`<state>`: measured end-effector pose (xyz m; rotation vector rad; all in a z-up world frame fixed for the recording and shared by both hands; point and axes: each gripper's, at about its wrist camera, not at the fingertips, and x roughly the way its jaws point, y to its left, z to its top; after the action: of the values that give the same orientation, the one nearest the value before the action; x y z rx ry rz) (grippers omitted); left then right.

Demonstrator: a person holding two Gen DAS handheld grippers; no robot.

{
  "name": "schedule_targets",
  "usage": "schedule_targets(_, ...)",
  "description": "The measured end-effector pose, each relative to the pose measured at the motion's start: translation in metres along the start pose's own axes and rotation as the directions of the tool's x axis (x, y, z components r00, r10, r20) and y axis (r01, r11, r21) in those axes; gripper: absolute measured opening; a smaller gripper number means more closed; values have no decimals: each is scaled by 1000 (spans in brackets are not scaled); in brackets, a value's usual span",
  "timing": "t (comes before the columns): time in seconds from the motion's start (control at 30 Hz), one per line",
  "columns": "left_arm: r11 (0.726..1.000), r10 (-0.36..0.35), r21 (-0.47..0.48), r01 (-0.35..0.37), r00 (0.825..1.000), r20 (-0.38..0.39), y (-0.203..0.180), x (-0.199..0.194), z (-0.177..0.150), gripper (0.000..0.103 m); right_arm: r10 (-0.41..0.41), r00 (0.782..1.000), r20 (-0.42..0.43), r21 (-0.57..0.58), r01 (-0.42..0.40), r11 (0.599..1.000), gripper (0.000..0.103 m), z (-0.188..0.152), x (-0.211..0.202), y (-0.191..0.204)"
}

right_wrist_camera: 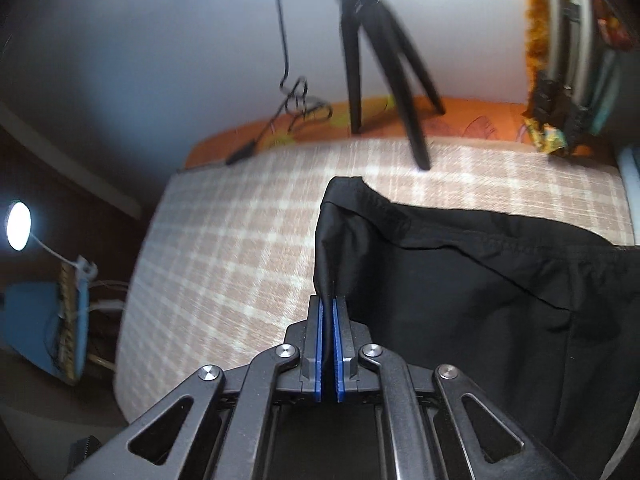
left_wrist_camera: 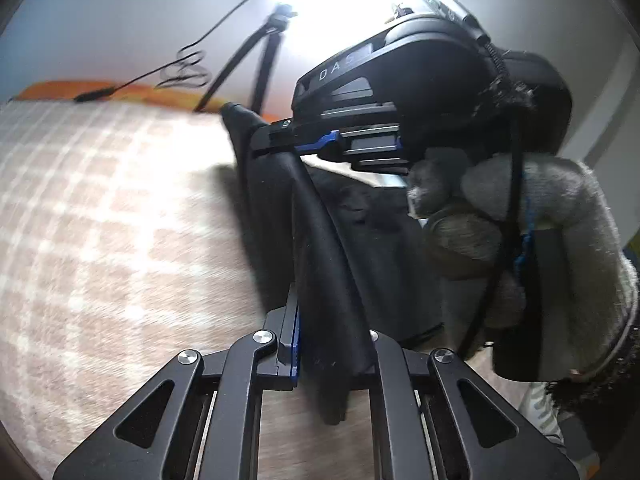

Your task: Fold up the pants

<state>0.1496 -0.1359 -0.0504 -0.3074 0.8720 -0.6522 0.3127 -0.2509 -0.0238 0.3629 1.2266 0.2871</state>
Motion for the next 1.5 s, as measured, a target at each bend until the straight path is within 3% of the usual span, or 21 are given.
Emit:
schedule_targets(0.17,997,-48,64,47,999,10,-25,3,5,9,-1,997,72,24,-1,1000,1,-6,-37,-21)
schedule_targets(0.37,982,-137,125,140,990,-32,-61,26,8,9,-94,984,152,25,92,995,1,-7,-73,-52)
schedule_targets(0.5,973,-167,142,182,980,-109,-78,41,-1,35,-160,971,177,59,152,987,1,-14,-94,-88)
schedule_targets(0.67,958,-155,215,189,974,-165,-86,40,-21,37,-231,955,187,116,212,970,1,-25,-105,-133)
schedule_targets(0.83,961,-88,250,116,989,-121,-72,34,-16,37,-251,950,185,164,222,961,1,-43,-109,-171)
schedule_targets(0.97,968,-66,233,94,990,-124,-69,50,-9,37,-215,959,183,185,181,966,1,-53,-100,-204)
schedule_targets(1.1,952,-44,297,81,991,-129,-96,64,-11,37,-185,968,172,193,151,969,2,-60,-90,-224)
schedule_targets(1.3,898,-2,434,70,988,-155,-134,105,-19,37,-192,964,185,146,166,975,9,-69,-97,-235)
schedule_targets(1.4,899,19,434,57,985,-169,-132,116,-22,37,-191,961,198,165,159,973,11,-73,-108,-241)
schedule_targets(1.47,906,27,419,53,983,-183,-125,116,-21,37,-196,959,206,173,161,972,41,-77,-116,-241)
schedule_targets(1.5,909,25,413,53,983,-181,-121,113,-17,37,-188,959,211,175,152,973,44,-81,-120,-238)
